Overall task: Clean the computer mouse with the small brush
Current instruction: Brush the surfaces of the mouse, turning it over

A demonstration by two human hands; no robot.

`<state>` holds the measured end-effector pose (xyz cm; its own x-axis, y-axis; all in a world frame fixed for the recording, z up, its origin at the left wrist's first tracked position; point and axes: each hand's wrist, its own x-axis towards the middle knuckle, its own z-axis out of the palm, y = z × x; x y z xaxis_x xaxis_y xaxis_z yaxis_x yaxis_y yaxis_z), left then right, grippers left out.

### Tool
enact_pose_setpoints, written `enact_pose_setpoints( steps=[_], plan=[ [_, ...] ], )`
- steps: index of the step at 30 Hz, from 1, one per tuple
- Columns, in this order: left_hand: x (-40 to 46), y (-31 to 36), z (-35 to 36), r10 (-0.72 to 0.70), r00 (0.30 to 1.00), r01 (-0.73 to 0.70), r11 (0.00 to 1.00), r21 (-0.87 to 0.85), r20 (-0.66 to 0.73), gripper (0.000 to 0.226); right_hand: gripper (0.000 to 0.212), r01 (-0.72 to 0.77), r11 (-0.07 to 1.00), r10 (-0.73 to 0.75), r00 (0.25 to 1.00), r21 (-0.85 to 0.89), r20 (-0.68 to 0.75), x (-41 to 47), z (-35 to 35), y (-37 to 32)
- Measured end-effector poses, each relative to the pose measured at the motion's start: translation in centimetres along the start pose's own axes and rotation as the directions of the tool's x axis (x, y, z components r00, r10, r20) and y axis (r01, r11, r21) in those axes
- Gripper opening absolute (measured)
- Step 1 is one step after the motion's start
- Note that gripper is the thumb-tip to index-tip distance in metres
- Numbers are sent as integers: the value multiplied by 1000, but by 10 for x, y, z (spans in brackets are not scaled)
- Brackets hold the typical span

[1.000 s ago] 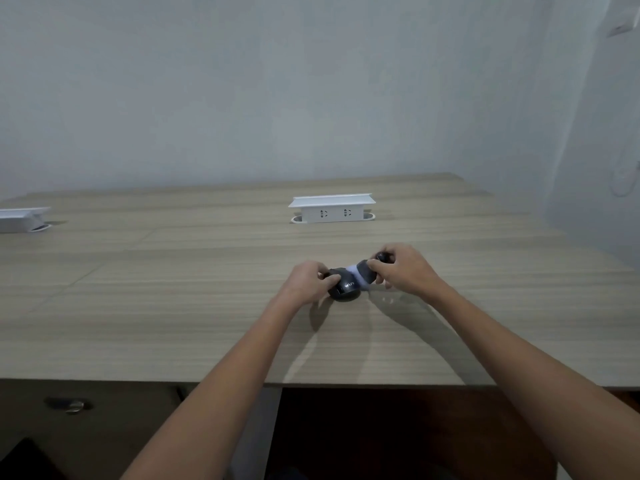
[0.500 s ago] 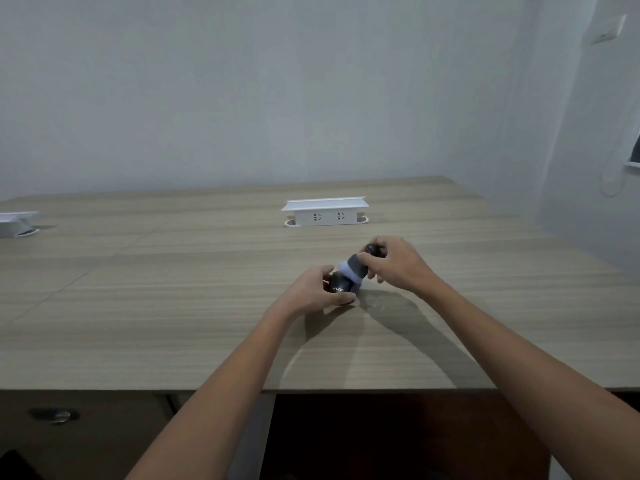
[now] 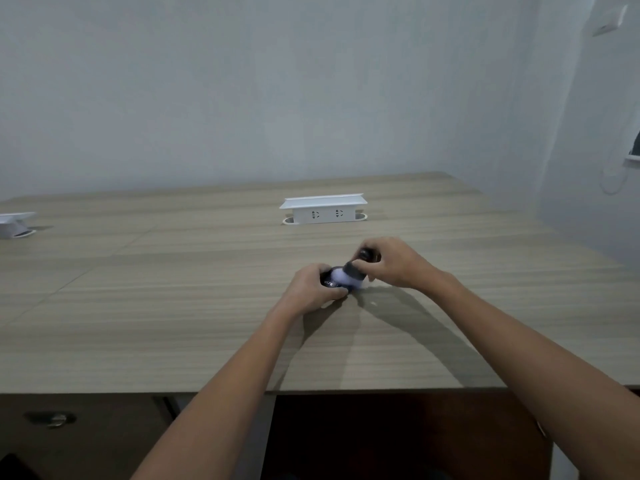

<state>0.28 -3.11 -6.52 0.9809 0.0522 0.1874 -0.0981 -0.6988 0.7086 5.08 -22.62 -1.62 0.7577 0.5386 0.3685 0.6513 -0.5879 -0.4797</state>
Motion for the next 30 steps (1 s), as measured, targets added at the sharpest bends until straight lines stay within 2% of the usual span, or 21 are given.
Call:
enact_pose_setpoints(
  steps=[3,5,7,11,12,16,18,21,23,26,30],
  plan=[
    [1,-2,-3,-22,999,22,1000,13,26,32,13,-40,997,33,993,-59,-114,1,-2,11],
    [2,-2,-4,-26,999,25,1000,17,38,33,10,-4,998,11,993,63,-114,-4,0,8],
    [3,-2,-5,-18,999,17,1000,12,47,32,9,15,989,-7,999,146,-54,-8,5,3],
    [3,-4,-10,-34,996,33,999,18,80,34,10,-65,997,71,989,49,-127,-6,6,18],
    [3,-4,-12,-40,995,38,999,20,90,35,10,-90,994,99,986,69,-137,-6,5,21],
    [3,-5,-17,-45,992,43,999,23,117,36,13,-63,935,77,997,350,-25,-12,4,11],
    [4,-4,-19,-38,991,34,999,39,128,33,13,-70,950,71,997,305,5,-10,7,10],
    [4,-3,-20,-40,989,33,998,48,140,32,12,-100,991,108,990,84,-92,-4,5,15],
    [4,-3,-21,-38,990,30,997,66,134,31,12,-78,993,86,991,84,-102,-3,3,12],
    [4,-4,-20,-30,992,20,997,80,123,31,13,-36,979,42,999,200,-29,-7,5,6],
    [0,-5,-21,-46,994,37,996,83,102,30,13,-59,998,61,992,23,-112,-7,10,21]
  ],
)
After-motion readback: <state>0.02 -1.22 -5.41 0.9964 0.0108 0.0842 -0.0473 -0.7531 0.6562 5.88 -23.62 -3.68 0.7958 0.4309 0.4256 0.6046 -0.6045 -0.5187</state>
